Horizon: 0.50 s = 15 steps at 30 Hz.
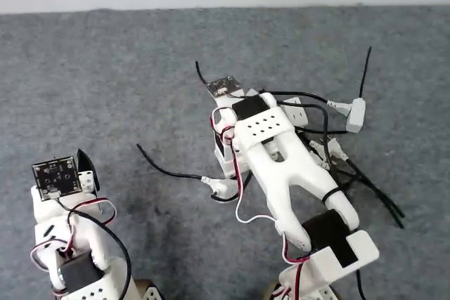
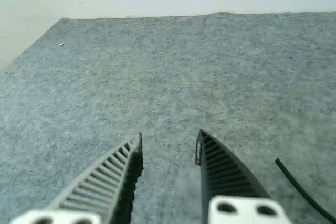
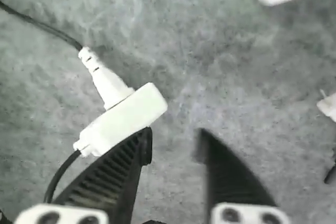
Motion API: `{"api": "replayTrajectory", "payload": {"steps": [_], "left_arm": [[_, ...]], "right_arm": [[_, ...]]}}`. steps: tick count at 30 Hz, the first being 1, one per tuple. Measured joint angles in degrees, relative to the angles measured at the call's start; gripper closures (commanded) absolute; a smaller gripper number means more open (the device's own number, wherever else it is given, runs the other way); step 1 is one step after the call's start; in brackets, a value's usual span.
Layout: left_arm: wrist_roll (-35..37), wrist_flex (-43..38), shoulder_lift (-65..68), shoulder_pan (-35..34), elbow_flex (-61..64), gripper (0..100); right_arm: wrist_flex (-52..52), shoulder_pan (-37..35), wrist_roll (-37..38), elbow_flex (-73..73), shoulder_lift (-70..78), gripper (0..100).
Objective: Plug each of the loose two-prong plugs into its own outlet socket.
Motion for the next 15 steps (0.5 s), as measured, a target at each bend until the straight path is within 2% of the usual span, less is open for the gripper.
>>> {"api": "replayTrajectory", "payload": {"steps": [8, 15], "left_arm": [[0.0, 0.0, 0.0, 0.0, 0.0, 83], [0.0, 0.0, 0.0, 0.0, 0.0, 83]], "right_arm": [[-2.55, -8.26, -0.79, 1.32, 0.0, 73.1], [-6.15, -9.49, -1.23, 1.32, 4.22, 73.2]]}}
